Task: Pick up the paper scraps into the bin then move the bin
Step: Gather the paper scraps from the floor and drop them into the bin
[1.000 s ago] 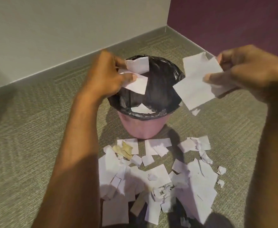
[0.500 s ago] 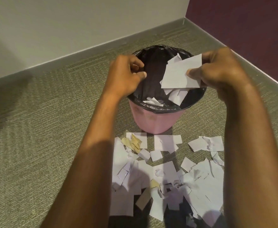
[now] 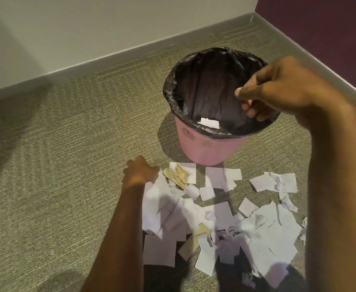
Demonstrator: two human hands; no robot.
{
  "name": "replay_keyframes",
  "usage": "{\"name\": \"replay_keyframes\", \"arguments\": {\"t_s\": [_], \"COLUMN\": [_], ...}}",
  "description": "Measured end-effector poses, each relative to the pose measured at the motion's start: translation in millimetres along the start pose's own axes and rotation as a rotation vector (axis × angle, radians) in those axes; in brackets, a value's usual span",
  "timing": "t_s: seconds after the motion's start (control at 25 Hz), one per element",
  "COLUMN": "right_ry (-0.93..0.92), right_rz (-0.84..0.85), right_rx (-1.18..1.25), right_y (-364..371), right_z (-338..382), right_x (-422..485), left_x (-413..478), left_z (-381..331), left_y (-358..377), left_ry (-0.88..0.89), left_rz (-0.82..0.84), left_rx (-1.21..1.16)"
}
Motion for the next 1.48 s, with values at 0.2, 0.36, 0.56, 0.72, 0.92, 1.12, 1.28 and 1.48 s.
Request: {"name": "replay_keyframes", "arguments": {"t_s": [0.2, 0.36, 0.56, 0.72, 0.92, 1.12, 1.28, 1.48], "right_ry": [0.073, 0.063, 0.067, 0.035, 0.06, 0.189, 0.228, 0.261], "right_rz": [0.633, 0.569, 0.359, 0.323, 0.178, 0.164, 0.253, 0.39], "right_rx": [-0.401, -0.634, -0.603, -0.707, -0.616, -0.491, -0.571, -0.783], "right_y": [124, 224, 284, 297, 276, 232, 227, 263], "right_z": [3, -63, -137, -157, -166, -165, -164, -173], "right_x": [-21, 13, 33, 25, 24, 34, 34, 15], "left_x": [-30, -36, -40, -45, -43, -42, -47, -52], "left_z": [24, 36, 37, 27, 24, 17, 8, -1], "left_y": [62, 90, 96, 84, 85, 82, 58, 10], "left_ry": [0.068, 0.124, 0.233, 0.268, 0.29, 0.279, 0.294, 0.27], "left_rz": [0.309, 0.184, 0.038, -0.109, -0.197, -0.249, -0.3, -0.39], "left_rx": [0.243, 0.334, 0.477, 0.492, 0.453, 0.423, 0.237, -0.009]}}
Point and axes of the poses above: each hand's wrist, its own x-axis towards the middle knuckle, its own y-axis out of the palm, z = x × y, the point moved 7 cm from there along x, towards the middle knuckle, and after that the axes turned 6 degrees about y, right-handed, at the moved point
